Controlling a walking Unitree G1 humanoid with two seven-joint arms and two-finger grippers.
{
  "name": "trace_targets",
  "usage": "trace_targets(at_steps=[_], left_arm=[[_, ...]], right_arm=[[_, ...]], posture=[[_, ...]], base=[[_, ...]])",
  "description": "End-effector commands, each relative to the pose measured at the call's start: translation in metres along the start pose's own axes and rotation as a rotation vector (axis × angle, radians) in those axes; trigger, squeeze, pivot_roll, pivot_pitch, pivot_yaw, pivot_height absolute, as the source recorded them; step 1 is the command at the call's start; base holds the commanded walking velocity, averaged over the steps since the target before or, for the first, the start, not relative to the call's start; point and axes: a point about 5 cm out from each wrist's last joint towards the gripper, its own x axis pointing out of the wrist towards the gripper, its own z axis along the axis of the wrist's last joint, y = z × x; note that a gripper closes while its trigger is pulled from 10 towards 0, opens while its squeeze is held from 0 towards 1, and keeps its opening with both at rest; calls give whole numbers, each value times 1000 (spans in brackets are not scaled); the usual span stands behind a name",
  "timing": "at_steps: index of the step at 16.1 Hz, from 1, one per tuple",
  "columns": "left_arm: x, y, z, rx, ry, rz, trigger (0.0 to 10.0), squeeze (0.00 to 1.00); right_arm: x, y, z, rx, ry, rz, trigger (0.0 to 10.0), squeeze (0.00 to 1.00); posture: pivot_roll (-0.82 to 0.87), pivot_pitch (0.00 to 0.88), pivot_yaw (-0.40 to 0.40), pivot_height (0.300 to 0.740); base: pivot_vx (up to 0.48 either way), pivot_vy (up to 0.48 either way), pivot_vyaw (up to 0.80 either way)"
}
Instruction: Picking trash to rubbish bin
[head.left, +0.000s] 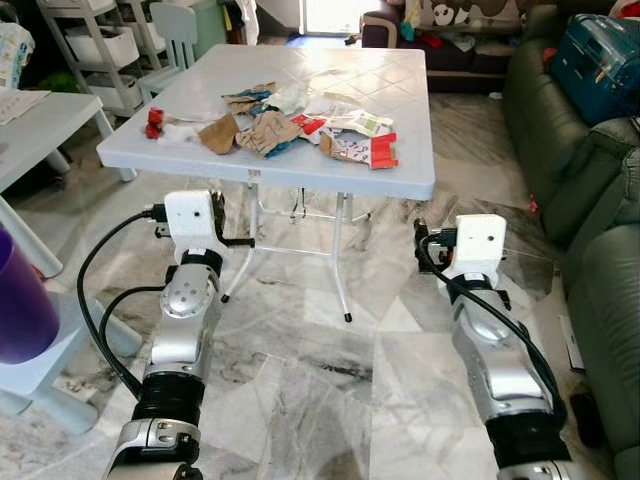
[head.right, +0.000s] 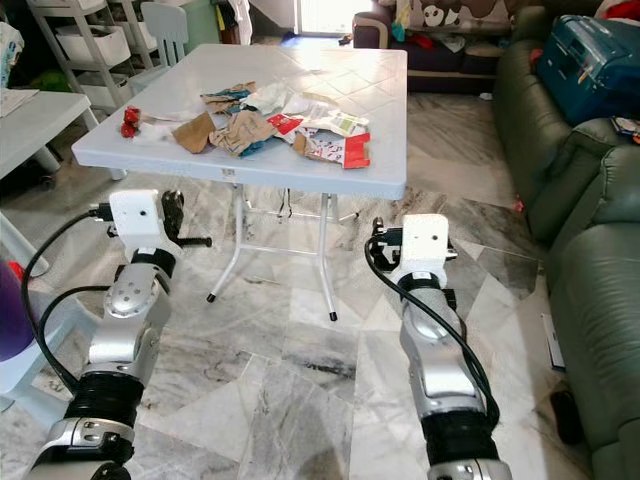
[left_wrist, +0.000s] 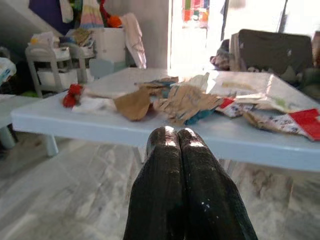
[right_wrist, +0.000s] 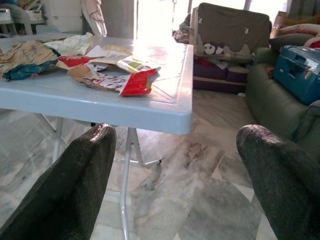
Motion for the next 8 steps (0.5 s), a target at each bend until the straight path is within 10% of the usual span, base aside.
trace_targets(at_steps=[1, 8], left_arm=[[1, 0, 5, -4, -5, -2, 10000, 0], [6, 8, 12, -6, -6, -3, 10000, 0]], right_arm=[[-1, -2, 6, -2, -15, 3, 10000, 0], [-4, 2, 8, -13, -12, 27, 10000, 0]], posture=[[-73, 0, -7, 740], [-57, 0, 11, 740]], base=[[270, 0, 0], [349, 0, 0]])
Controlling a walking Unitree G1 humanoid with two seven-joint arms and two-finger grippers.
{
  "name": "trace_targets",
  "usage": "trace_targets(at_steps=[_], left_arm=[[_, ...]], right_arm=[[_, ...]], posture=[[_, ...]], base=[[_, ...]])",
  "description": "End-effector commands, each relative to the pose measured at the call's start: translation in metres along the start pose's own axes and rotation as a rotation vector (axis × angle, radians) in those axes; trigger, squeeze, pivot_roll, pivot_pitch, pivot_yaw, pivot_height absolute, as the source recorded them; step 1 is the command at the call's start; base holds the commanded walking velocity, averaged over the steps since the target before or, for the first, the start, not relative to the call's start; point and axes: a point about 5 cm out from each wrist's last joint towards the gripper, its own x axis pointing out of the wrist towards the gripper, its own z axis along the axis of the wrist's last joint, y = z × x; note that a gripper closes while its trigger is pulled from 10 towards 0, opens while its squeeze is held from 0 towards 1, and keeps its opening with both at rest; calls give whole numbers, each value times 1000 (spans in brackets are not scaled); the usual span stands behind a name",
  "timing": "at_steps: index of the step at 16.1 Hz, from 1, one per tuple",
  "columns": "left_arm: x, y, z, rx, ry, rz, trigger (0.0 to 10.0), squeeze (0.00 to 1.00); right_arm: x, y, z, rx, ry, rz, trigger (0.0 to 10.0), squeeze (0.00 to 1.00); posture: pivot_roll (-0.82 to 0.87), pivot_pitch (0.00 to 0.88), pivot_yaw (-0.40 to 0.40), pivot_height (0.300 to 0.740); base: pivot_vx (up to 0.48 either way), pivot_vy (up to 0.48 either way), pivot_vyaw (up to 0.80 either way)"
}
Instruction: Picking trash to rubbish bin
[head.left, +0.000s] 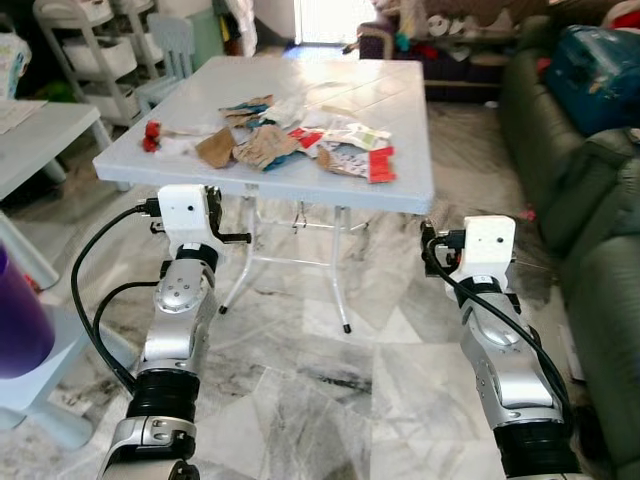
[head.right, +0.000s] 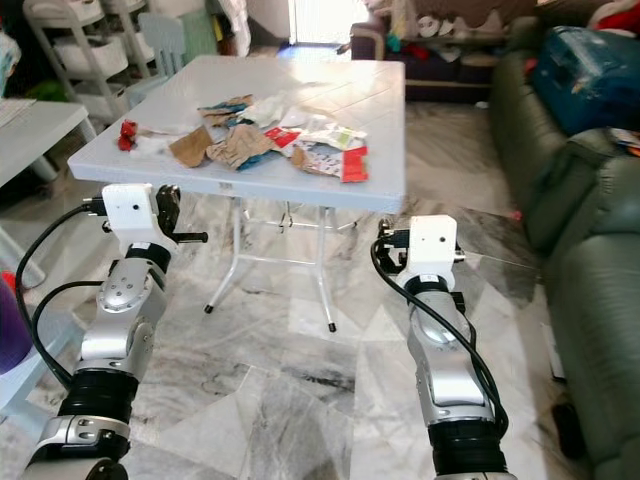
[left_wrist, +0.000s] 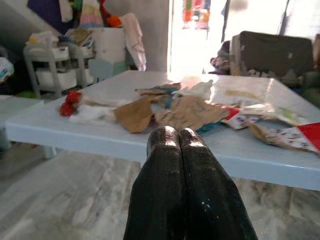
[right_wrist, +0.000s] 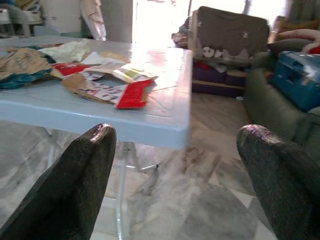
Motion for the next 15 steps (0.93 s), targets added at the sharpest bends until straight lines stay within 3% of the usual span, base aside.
trace_targets(at_steps=[1, 12, 15], left_arm=[[4, 2, 9, -1, -23, -4, 10000, 0], [7, 2, 10, -11, -6, 16, 10000, 0], [7, 2, 8, -18, 7, 22, 10000, 0]], right_arm=[[1, 3, 7, -2, -23, 17, 10000, 0], [1, 11, 9, -3, -31, 68, 10000, 0], [0, 10, 9, -7, -28, 71, 10000, 0]], posture=[[-56, 0, 12, 740], [-64, 0, 7, 740], [-67, 0, 7, 740]], base=[[334, 0, 0], [316, 0, 0], [92, 390, 0]])
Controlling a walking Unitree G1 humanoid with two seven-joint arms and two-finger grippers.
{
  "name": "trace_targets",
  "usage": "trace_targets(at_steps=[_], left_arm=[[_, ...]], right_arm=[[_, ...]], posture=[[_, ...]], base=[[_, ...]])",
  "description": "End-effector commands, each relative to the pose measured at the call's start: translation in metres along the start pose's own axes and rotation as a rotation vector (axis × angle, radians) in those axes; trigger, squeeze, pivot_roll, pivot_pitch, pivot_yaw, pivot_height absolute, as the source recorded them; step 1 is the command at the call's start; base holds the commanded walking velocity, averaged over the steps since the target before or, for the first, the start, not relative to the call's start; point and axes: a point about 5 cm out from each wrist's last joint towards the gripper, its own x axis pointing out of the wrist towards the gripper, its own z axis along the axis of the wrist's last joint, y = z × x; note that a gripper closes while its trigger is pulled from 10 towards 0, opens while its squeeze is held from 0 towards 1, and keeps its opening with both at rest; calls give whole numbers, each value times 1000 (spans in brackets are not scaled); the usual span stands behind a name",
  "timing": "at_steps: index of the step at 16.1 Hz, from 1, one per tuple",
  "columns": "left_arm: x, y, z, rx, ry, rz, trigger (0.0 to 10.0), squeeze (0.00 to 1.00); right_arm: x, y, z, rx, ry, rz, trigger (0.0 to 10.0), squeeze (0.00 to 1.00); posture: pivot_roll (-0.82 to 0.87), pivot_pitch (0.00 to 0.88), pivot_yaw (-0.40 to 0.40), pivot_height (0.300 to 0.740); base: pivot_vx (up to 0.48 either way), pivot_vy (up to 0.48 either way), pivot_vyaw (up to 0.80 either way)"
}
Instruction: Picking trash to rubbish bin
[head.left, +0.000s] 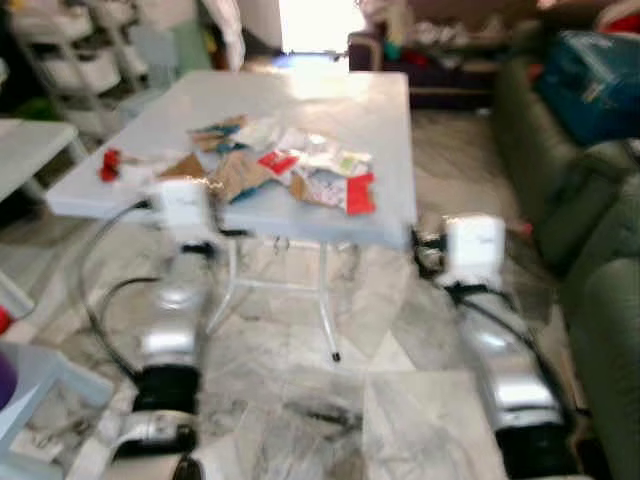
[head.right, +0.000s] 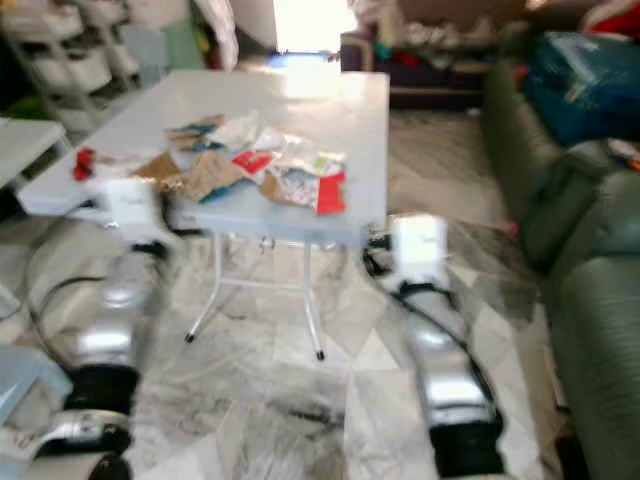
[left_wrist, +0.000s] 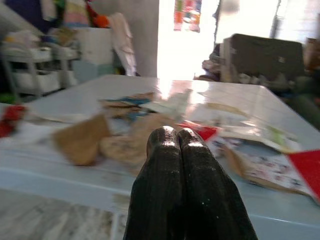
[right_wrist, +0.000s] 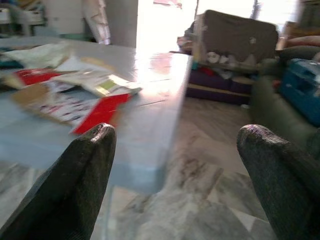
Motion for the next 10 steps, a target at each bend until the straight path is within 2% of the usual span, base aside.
trace_targets(at_steps=[1, 10], left_arm=[[2, 12, 4, 11, -1, 35, 10000, 0], [3, 10, 3, 14, 15, 34, 10000, 0]], right_arm=[[1, 8, 7, 13, -23, 19, 10000, 0], [1, 7, 6, 9, -16, 17, 10000, 0]], posture=[[-68, 0, 4, 740], [-71, 0, 2, 740]], base=[[0, 454, 0], [0, 466, 0]])
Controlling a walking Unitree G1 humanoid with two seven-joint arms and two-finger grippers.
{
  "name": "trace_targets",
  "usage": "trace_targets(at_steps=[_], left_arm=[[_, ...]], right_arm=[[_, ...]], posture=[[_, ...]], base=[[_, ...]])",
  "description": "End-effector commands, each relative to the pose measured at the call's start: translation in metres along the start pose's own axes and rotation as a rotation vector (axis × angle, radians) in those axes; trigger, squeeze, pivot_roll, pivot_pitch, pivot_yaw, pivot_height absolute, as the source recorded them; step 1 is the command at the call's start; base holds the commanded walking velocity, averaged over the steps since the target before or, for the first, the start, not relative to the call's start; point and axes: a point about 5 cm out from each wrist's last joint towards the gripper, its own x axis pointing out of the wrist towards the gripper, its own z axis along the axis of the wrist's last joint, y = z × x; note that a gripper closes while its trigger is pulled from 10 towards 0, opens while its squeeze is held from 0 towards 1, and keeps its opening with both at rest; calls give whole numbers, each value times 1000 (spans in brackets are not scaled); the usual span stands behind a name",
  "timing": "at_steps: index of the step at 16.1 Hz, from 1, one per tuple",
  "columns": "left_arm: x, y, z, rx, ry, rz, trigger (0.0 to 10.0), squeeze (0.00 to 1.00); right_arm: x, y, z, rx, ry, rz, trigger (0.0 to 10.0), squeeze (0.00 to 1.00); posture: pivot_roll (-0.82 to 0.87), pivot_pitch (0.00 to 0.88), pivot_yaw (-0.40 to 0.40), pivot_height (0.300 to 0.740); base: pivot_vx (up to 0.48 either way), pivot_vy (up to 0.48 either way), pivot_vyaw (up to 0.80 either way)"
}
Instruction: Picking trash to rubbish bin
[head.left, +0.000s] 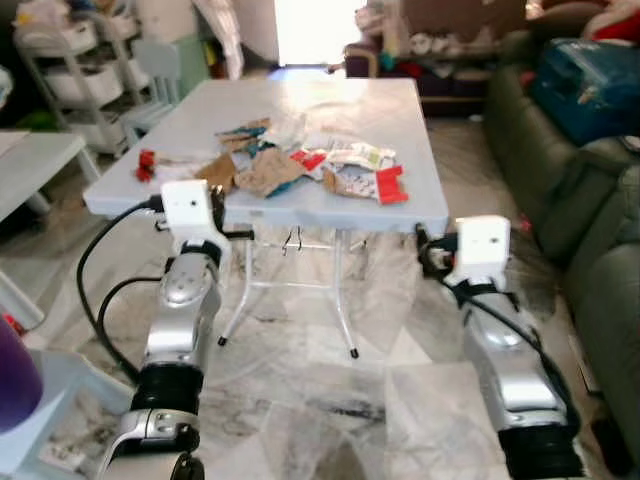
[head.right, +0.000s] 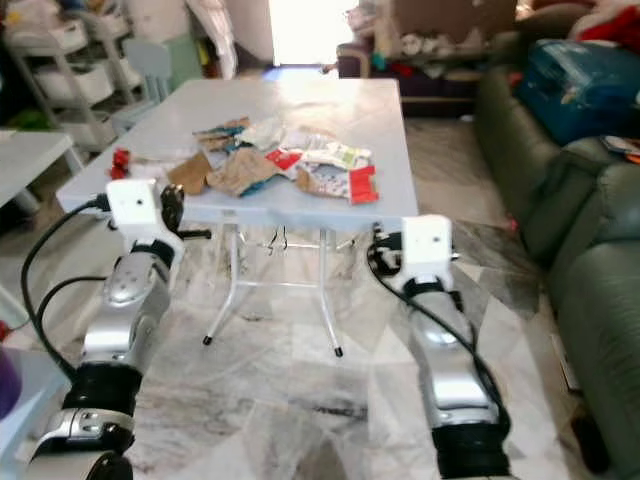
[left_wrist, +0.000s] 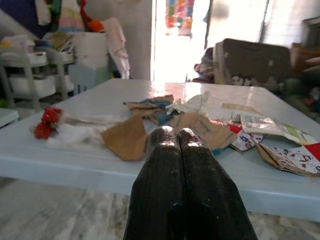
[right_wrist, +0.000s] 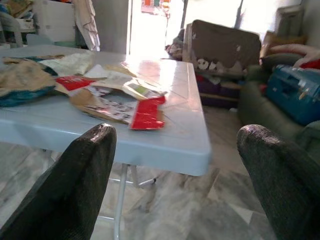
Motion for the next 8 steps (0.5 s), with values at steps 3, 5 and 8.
trace_targets(at_steps=[3, 5, 8], left_arm=[[0, 8, 0, 18, 14, 26, 10000, 0], [-1, 4, 3, 15, -19, 10, 10000, 0], [0, 0, 4, 17, -22, -12, 10000, 0]], right_arm=[[2, 10, 7, 12, -19, 26, 10000, 0], [2, 9, 6, 11, -19, 26, 10000, 0], [3, 9, 7, 9, -20, 27, 10000, 0]], posture=[[-73, 0, 1, 740], [-73, 0, 1, 740], [-71, 0, -1, 740]], base=[[0, 442, 0], [0, 127, 0], [0, 0, 0]])
